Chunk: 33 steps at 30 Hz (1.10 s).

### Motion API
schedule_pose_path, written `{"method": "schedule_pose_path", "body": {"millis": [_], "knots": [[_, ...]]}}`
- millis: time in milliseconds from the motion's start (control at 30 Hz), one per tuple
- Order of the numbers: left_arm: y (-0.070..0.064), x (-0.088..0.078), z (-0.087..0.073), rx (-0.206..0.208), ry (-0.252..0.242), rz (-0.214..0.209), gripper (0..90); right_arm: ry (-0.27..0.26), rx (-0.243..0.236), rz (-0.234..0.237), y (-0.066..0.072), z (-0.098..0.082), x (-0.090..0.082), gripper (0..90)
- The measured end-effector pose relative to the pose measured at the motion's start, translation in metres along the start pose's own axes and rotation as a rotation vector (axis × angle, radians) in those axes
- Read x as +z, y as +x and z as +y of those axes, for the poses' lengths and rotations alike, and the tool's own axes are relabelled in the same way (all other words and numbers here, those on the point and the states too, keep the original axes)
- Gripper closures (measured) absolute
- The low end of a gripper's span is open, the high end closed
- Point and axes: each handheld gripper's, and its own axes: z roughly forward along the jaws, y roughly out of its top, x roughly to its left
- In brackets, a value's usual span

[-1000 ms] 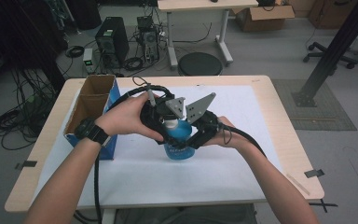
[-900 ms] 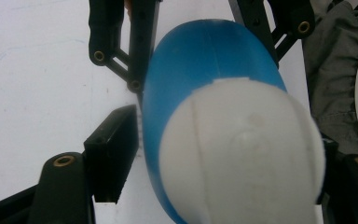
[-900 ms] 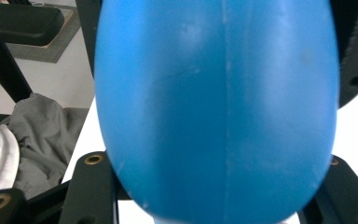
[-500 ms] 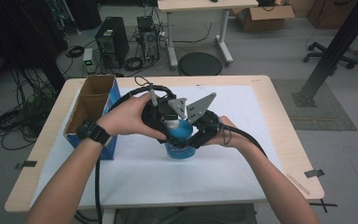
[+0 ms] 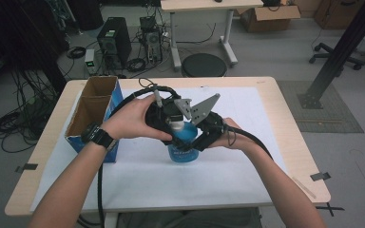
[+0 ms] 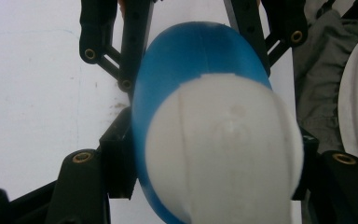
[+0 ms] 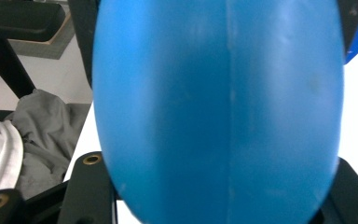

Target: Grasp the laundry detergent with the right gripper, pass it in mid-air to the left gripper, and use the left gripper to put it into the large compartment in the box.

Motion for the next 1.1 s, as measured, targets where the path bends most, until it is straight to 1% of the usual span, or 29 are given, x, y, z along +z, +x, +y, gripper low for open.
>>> {"method": "schedule_pose_path", "body": {"millis": [67,100,133,167,233,267,300,333,367,400,433,467,500,533,567,600,633,667,700,767,833,867,933,967,1000,1033,1067,1100], "knots": [[0.001,-0.002,0.001,-0.022,-0.008,0.002,38.0,-0.006,0.008,0.001,-0.001,0.000,0.000,41.0],[0.003,-0.004,0.002,-0.043,-0.007,0.006,38.0,-0.005,0.004,-0.005,-0.001,0.000,0.000,36.3],[0.004,-0.005,0.002,-0.055,-0.007,0.011,38.0,-0.008,0.007,-0.024,-0.001,0.000,-0.001,28.9],[0.006,-0.008,0.001,-0.079,-0.004,0.019,38.0,-0.009,0.018,-0.029,-0.002,0.000,-0.002,25.0],[0.010,-0.014,0.000,-0.124,0.008,0.049,38.1,-0.005,0.038,-0.031,-0.003,-0.003,-0.006,24.2],[0.012,-0.017,-0.001,-0.155,0.014,0.065,38.1,-0.005,0.050,-0.041,-0.004,-0.005,-0.008,20.6],[0.015,-0.021,-0.003,-0.192,0.008,0.081,38.1,0.002,0.065,-0.055,-0.005,-0.007,-0.011,16.7],[0.017,-0.024,-0.004,-0.217,0.012,0.090,38.1,0.012,0.081,-0.076,-0.006,-0.009,-0.014,15.9],[0.021,-0.028,-0.006,-0.254,0.012,0.110,38.1,0.017,0.090,-0.087,-0.007,-0.011,-0.017,15.6],[0.025,-0.034,-0.009,-0.303,0.009,0.135,38.1,0.016,0.104,-0.089,-0.008,-0.014,-0.021,12.4],[0.028,-0.038,-0.011,-0.326,0.019,0.155,38.1,0.037,0.132,-0.117,-0.010,-0.020,-0.028,7.5],[0.032,-0.043,-0.013,-0.364,0.011,0.177,38.1,0.037,0.132,-0.117,-0.010,-0.020,-0.028,7.5],[0.035,-0.048,-0.015,-0.405,0.020,0.196,38.1,0.055,0.143,-0.139,-0.011,-0.023,-0.031,4.7],[0.037,-0.053,-0.017,-0.432,0.023,0.215,38.2,0.077,0.153,-0.158,-0.012,-0.027,-0.034,3.4],[0.039,-0.057,-0.019,-0.456,0.023,0.228,38.2,0.107,0.159,-0.179,-0.013,-0.031,-0.038,3.0],[0.042,-0.063,-0.022,-0.503,0.030,0.245,38.2,0.163,0.179,-0.204,-0.015,-0.040,-0.044,2.8],[0.044,-0.066,-0.024,-0.528,0.034,0.253,38.2,0.163,0.179,-0.204,-0.015,-0.040,-0.044,2.8],[0.046,-0.073,-0.027,-0.570,0.036,0.264,38.1,0.174,0.189,-0.215,-0.016,-0.044,-0.047,3.1],[0.048,-0.079,-0.029,-0.608,0.036,0.272,38.1,0.192,0.206,-0.233,-0.018,-0.050,-0.053,3.2],[0.051,-0.090,-0.034,-0.671,0.034,0.294,38.1,0.228,0.224,-0.262,-0.020,-0.059,-0.061,4.0],[0.053,-0.102,-0.039,-0.713,0.032,0.322,38.1,0.257,0.249,-0.282,-0.021,-0.067,-0.069,4.4],[0.053,-0.107,-0.040,-0.735,0.026,0.335,38.1,0.272,0.255,-0.292,-0.022,-0.071,-0.073,4.8],[0.055,-0.122,-0.046,-0.786,0.023,0.369,38.1,0.305,0.264,-0.311,-0.022,-0.077,-0.079,4.9],[0.056,-0.127,-0.048,-0.806,0.019,0.379,38.1,0.320,0.277,-0.320,-0.022,-0.082,-0.084,5.1],[0.056,-0.135,-0.051,-0.844,0.008,0.394,38.1,0.320,0.277,-0.320,-0.022,-0.082,-0.084,5.1],[0.057,-0.141,-0.054,-0.873,-0.003,0.407,38.1,0.328,0.287,-0.337,-0.021,-0.086,-0.089,5.4],[0.057,-0.145,-0.056,-0.895,-0.008,0.416,38.1,0.328,0.287,-0.337,-0.021,-0.086,-0.089,5.4],[0.057,-0.152,-0.059,-0.932,-0.018,0.436,38.2,0.329,0.289,-0.343,-0.021,-0.087,-0.091,5.3]]}}
